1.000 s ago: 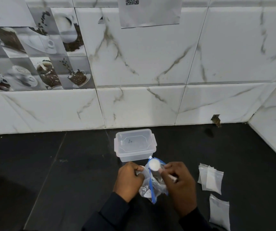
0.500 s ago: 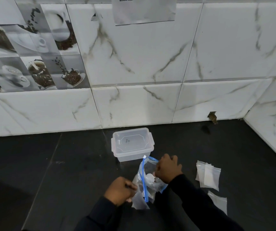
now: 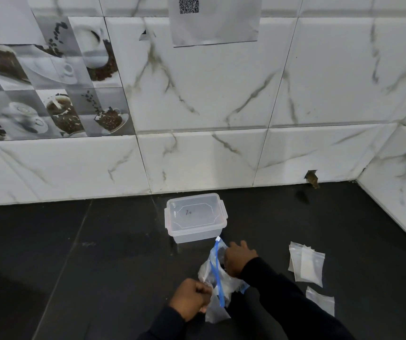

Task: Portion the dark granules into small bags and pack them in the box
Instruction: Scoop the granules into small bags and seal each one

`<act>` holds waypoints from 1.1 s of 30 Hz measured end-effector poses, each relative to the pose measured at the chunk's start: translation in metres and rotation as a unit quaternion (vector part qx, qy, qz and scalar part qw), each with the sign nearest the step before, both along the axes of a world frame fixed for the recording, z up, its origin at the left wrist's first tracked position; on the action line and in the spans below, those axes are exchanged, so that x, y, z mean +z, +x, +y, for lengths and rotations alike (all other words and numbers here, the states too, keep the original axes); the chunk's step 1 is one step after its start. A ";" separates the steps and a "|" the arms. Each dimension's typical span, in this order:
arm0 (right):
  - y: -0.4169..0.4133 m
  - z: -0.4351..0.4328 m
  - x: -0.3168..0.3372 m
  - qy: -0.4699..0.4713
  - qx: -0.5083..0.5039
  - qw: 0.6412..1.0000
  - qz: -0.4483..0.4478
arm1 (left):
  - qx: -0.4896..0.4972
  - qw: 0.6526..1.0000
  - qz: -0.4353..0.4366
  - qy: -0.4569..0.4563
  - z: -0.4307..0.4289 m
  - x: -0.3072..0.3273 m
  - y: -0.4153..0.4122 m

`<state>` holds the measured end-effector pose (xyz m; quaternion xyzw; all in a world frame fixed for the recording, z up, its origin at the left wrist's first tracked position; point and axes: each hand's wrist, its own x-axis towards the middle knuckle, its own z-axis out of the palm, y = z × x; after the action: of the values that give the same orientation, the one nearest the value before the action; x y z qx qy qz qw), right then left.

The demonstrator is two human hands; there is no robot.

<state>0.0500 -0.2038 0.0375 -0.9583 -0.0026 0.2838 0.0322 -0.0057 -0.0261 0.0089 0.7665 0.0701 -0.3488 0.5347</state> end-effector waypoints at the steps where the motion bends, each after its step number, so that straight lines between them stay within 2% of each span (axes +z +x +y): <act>1: 0.001 -0.002 0.000 0.005 0.004 1.000 -0.012 | 0.001 1.000 -0.009 0.002 0.000 -0.001 -0.001; 8: 0.005 -0.009 0.009 0.032 0.059 0.995 -0.068 | 0.005 0.997 -0.069 0.023 0.008 -0.018 -0.004; 12: 0.001 -0.006 0.007 0.043 0.076 0.996 -0.021 | 0.000 1.000 0.010 -0.029 0.007 -0.024 -0.008; 16: -0.005 -0.006 0.000 0.056 0.045 0.997 -0.034 | 0.025 0.997 0.050 -0.054 -0.001 -0.028 -0.014; 19: -0.009 -0.007 -0.002 0.073 0.013 0.996 -0.047 | 0.036 0.998 0.003 -0.058 -0.005 -0.024 -0.017; 24: -0.011 -0.013 -0.006 0.116 -0.031 0.992 -0.034 | -0.009 0.983 -0.161 -0.093 -0.008 0.008 -0.006; 26: -0.010 -0.016 -0.006 0.140 -0.066 0.988 -0.020 | 0.002 0.981 -0.179 -0.072 -0.009 0.011 0.002; 30: -0.005 -0.023 0.003 0.211 -0.123 0.969 0.034 | 0.031 0.991 -0.129 0.027 0.000 -0.002 0.004; 33: 0.006 -0.037 0.004 0.267 -0.171 0.947 0.051 | 0.025 0.999 -0.025 -0.010 0.003 -0.012 -0.004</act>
<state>0.0555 -0.2410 0.0413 -0.8850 0.0877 0.3116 0.3348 -0.0094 -0.0234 -0.0034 0.7672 0.0727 -0.3170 0.5528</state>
